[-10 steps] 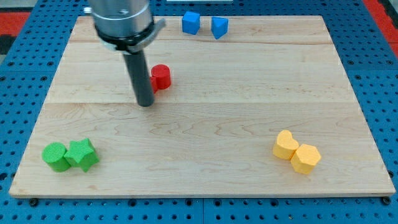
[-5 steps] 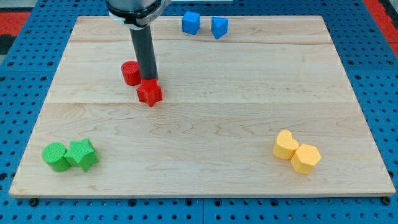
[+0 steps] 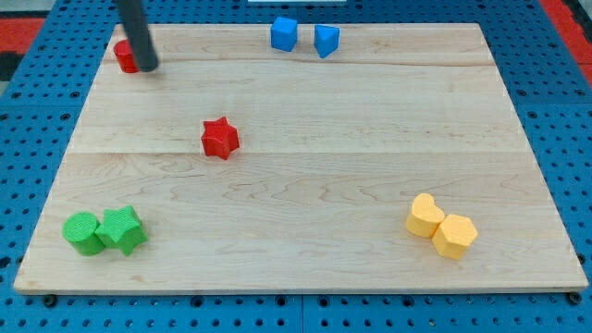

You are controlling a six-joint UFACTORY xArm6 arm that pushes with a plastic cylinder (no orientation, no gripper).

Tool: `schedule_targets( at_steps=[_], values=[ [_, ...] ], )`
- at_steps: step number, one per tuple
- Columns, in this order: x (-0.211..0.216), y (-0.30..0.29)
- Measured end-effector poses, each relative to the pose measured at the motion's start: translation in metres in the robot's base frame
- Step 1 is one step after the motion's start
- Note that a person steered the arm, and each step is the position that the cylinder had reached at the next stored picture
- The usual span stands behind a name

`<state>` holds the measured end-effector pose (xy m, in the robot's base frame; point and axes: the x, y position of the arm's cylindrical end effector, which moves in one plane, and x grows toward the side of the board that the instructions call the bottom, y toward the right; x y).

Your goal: Push the red circle to the top left corner of the board

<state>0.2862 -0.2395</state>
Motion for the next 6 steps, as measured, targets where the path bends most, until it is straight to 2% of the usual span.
schedule_targets(
  at_steps=[1, 3, 5, 6],
  values=[
    [0.022, -0.011],
    [0.019, -0.064],
    [-0.018, -0.045],
    [-0.018, -0.031]
  ],
)
